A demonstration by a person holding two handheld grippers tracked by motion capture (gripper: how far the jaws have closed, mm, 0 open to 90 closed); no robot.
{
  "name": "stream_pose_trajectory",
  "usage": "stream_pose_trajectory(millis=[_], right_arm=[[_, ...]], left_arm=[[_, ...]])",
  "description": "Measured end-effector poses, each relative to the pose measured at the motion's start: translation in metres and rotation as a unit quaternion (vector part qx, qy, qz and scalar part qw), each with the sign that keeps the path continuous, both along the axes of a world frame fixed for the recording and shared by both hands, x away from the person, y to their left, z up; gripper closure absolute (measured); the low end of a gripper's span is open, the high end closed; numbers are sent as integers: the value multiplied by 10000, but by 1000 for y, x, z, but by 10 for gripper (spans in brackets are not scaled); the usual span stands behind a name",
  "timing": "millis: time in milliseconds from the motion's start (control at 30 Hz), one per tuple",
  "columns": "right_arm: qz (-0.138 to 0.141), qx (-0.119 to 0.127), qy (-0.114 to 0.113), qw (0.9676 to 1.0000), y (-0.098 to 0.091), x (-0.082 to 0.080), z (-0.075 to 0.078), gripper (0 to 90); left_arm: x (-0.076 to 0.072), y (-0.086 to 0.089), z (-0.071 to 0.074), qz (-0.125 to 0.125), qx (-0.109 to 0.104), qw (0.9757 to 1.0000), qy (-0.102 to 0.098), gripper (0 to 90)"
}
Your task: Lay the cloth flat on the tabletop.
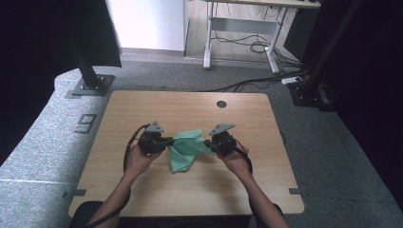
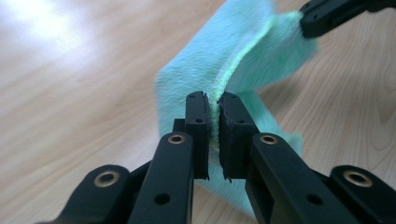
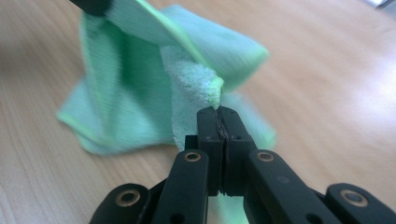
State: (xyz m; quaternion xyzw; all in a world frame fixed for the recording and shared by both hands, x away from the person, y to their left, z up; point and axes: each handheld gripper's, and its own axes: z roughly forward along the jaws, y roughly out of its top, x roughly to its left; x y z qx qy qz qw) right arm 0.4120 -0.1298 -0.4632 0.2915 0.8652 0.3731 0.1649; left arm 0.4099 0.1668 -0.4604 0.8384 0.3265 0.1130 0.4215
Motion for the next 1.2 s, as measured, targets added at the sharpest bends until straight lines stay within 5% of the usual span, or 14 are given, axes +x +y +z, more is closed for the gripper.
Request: stream_pose_trajectory(millis=[200,300,400,500,600,900,1200], right_arm=[[-256,55,-337,9991,-19,6,37,879],[-389,117,-444,9982,-23,16,53,878],[-517,102,-424,9977,-19,34,59,867],[-835,-148,-283,9960,-10,58,46,634],[-1004,-24,-42,9949,-11,70,23,549],[-888,209,316,9953,-22,55,-7,586],[-370,184,581,9975,4,38,-29,704]], left_arm=[[-2,20,27,154,-363,9990,-188,830],[7,28,32,286,-608,9977,-128,830],[27,30,23,638,-408,9971,-11,802],[53,38,-4,1233,7,9918,334,539],[54,48,-23,1345,28,9898,470,384],[38,49,-30,1026,-80,9936,461,300],[30,24,-52,660,357,9961,468,282]])
